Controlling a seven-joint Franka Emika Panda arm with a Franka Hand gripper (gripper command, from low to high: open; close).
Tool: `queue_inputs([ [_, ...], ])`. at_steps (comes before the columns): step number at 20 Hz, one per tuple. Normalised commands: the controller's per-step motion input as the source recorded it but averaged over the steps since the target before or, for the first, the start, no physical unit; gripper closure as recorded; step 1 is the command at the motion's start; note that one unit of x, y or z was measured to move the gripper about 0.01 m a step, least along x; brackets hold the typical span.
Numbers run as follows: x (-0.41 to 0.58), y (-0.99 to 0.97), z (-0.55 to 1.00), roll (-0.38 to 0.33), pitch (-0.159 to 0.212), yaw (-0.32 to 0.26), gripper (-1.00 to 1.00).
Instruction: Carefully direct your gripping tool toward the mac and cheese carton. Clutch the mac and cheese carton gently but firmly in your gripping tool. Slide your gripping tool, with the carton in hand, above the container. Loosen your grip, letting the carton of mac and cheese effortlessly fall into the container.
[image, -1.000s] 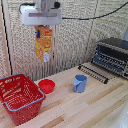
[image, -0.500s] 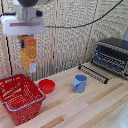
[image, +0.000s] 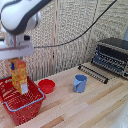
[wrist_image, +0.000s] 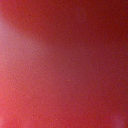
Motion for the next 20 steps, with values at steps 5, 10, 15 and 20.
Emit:
queue_inputs([
  [5, 0.086, 0.00, -0.36, 0.001, -0.067, 0.000, -1.00],
  [10, 0.061, 0.00, 0.11, 0.000, 0.000, -0.033, -1.00],
  [15, 0.097, -0.02, 0.40, 0.009, 0.066, -0.063, -1.00],
  [20, 0.022, -0.05, 0.65, 0.035, 0.086, -0.095, -1.00],
])
